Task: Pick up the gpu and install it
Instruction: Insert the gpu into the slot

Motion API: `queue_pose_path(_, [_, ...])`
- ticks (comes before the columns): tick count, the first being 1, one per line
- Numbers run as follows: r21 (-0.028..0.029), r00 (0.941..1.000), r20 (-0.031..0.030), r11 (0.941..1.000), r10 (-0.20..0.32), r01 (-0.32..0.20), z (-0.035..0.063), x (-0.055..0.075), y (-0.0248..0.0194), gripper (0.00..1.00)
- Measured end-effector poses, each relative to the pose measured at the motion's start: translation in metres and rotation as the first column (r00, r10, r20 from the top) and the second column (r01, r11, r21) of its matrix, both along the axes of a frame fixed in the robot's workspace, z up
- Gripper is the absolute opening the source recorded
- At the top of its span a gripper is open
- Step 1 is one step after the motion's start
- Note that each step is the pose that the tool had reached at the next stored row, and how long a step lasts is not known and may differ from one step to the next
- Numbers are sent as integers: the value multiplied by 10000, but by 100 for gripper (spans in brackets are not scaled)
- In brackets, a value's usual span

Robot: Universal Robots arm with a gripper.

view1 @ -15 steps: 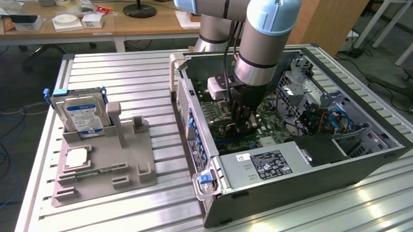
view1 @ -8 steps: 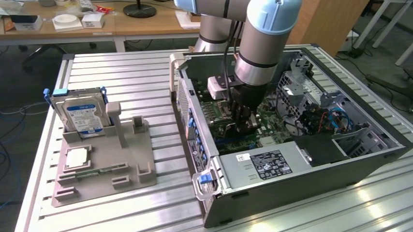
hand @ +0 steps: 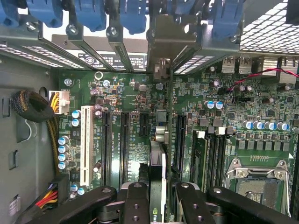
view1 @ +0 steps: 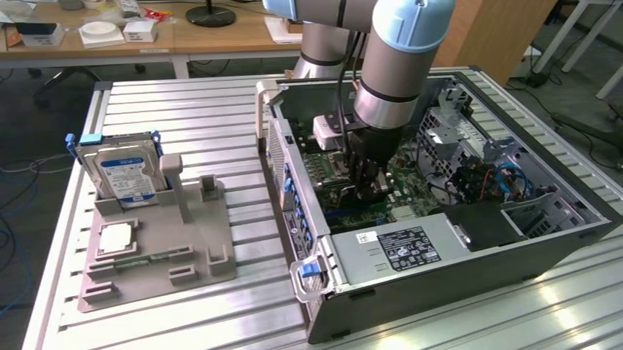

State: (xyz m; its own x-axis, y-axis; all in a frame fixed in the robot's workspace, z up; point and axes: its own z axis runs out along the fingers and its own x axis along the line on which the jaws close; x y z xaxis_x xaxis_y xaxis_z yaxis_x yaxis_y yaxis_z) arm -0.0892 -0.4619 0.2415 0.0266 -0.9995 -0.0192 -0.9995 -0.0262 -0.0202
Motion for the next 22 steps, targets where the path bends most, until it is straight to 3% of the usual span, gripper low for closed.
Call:
queue_pose_path(11, [-1, 10000, -1, 10000, 0, 0, -30, 0, 2, 27])
queue_pose_path(14, [4, 10000, 1, 10000, -1, 1, 16, 0, 3, 27])
queue_pose_path(22, [2, 10000, -1, 10000, 1, -1, 16, 0, 4, 27])
